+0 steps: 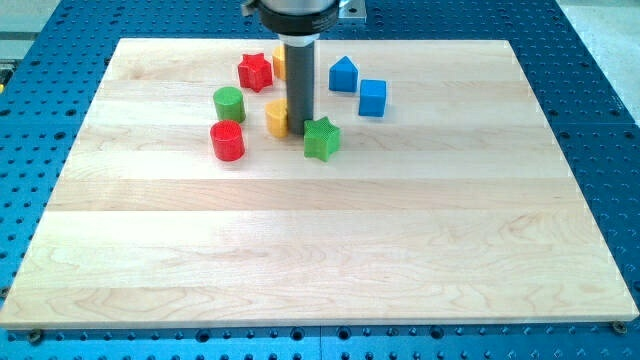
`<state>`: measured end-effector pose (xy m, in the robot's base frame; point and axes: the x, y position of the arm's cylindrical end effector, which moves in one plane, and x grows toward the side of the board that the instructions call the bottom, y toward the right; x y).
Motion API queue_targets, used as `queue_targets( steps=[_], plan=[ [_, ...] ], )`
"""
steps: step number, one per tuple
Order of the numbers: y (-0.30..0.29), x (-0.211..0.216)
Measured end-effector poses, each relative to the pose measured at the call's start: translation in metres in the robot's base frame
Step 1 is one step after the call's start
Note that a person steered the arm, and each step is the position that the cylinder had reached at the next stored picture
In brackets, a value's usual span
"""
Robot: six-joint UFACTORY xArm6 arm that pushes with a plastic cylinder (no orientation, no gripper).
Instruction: Place the yellow heart green star parallel to each other
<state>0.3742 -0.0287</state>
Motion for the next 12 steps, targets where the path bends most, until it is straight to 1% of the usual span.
queue_targets(
  steps=[1, 2, 3, 4, 5, 6, 8, 9, 12],
  plan=[
    [0.0, 0.0],
    [0.026, 0.0],
    [0.039, -0.031],
    [0.014, -0.068],
    [-0.008, -0.07],
    [-0.021, -0.064],
    [-0.025, -0.016],
    [-0.025, -0.001],
    [-0.024, 0.006]
  ],
)
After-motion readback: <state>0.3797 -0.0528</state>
